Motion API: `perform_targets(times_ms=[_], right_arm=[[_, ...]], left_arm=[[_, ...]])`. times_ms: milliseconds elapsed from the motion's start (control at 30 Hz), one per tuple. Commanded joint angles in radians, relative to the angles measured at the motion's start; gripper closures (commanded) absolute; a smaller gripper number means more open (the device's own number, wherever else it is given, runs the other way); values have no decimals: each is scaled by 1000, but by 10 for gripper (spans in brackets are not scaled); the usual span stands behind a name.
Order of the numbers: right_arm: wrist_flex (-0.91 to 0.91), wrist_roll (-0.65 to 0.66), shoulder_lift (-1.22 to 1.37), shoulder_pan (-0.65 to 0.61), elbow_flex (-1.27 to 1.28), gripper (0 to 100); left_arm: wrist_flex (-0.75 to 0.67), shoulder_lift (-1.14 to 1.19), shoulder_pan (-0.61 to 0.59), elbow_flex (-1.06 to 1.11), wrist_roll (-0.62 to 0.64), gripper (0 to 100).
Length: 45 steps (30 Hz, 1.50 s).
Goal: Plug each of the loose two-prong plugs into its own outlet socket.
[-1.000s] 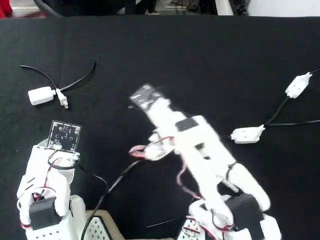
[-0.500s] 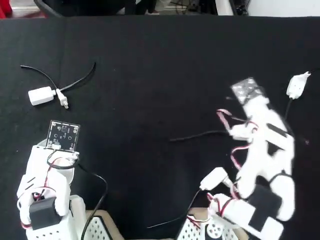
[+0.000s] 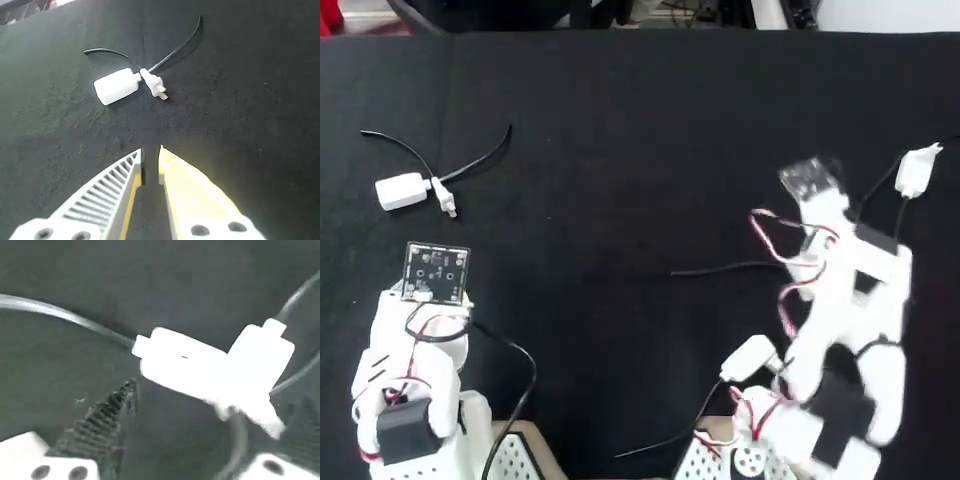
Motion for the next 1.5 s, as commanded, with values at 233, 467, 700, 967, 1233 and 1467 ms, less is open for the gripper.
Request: perform_targets(times_ms=[233,467,700,967,1233,1467], right_arm=[[311,-209,-375,-339,-387,524],[396,-393,-346,-589,-578,525],[334,-451,-30,-640,-582,738],[262,-494,131,-651,-578,950],[265,-611,140,-776,-484,950],[84,-605,179,-829,-335,949]], left_arm=[[-26,-2,-58,-45,40,839],[-164,-2,-154,39,187,833],[-410,0,-179,205,210,752],[-516,2,-182,234,276,732],[-417,212,-272,13,384,730],[-305,847,-274,-424,400,733]])
